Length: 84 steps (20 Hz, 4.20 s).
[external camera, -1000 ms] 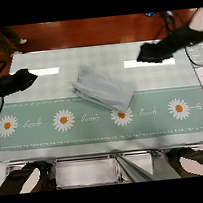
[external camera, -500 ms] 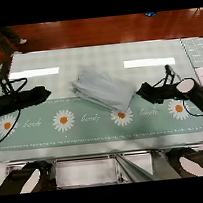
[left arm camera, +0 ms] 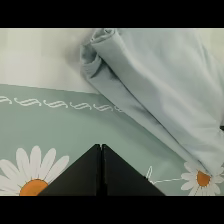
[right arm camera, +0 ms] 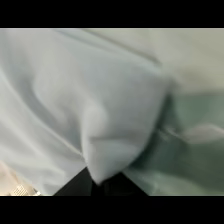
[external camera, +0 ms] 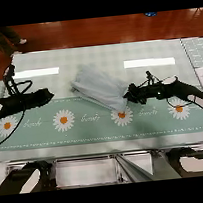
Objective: Fold the shirts.
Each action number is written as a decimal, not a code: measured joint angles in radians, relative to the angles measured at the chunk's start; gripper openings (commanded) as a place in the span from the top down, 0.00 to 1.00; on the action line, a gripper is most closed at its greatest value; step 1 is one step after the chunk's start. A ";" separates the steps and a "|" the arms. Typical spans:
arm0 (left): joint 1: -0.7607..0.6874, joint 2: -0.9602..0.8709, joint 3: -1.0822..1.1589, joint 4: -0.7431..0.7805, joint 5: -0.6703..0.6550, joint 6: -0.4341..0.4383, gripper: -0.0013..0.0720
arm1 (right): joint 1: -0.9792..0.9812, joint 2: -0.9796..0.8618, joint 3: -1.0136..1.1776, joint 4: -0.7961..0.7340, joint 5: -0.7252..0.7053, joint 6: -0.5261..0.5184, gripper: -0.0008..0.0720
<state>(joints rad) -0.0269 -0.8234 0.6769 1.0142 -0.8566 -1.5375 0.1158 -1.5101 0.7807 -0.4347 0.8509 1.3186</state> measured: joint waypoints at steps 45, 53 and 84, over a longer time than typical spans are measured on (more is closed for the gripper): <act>-0.035 -0.079 -0.002 -0.047 0.012 0.011 0.95 | -1.355 0.692 0.130 -1.324 0.832 0.492 0.42; -0.007 -0.229 0.226 -0.040 0.030 0.082 0.95 | -1.368 0.648 0.175 -1.143 0.625 0.444 0.96; -0.079 -0.508 0.582 0.269 -0.100 0.007 0.95 | -0.034 0.081 0.541 -1.164 0.240 0.391 0.96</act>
<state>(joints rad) -0.1062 -1.3312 1.2591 1.2835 -0.9565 -1.5307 0.0814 -1.4292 1.3216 -1.5982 1.0912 1.7100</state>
